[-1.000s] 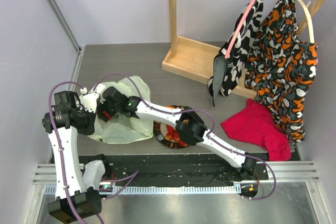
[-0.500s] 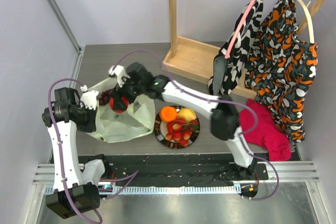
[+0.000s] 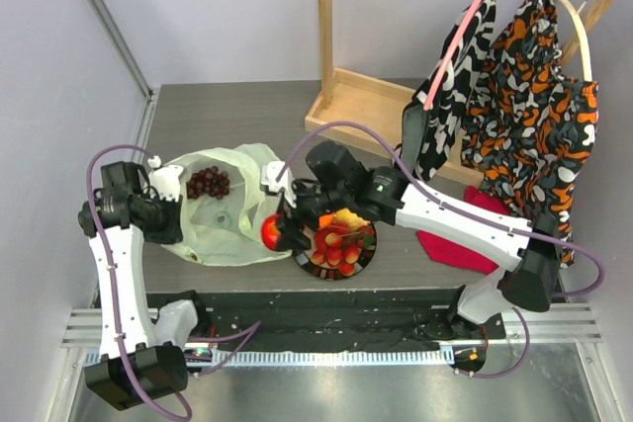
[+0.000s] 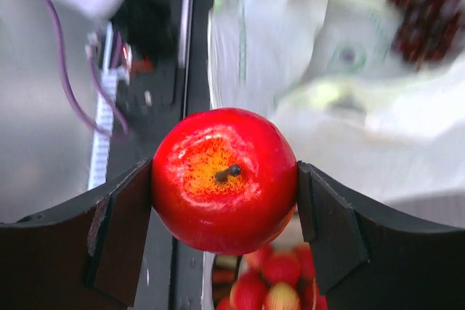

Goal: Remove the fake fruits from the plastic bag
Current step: Place the fake fruit on the plate.

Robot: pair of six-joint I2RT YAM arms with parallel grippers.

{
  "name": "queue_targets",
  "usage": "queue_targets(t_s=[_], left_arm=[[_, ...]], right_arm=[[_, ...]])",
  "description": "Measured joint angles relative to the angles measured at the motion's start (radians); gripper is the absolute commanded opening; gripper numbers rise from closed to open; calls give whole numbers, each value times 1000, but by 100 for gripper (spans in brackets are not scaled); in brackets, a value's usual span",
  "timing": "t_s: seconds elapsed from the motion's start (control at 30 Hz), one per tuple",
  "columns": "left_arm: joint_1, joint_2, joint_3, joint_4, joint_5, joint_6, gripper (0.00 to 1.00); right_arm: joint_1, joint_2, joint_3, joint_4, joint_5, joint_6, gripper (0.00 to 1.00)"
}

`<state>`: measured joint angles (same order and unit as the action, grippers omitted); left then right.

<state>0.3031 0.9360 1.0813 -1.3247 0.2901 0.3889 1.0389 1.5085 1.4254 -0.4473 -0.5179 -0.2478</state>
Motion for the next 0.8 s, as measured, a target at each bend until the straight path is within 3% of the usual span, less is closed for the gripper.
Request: queue_targets(t_s=[0.23,0.8], left_arm=[[0,-14,16,2,-2,-17,0],[0,-48,16,-5,-10,-23,0]], right_arm=[[-27,0,-176,-96,51,-139,54],[-74,227,-192,-51,123,-317,57]])
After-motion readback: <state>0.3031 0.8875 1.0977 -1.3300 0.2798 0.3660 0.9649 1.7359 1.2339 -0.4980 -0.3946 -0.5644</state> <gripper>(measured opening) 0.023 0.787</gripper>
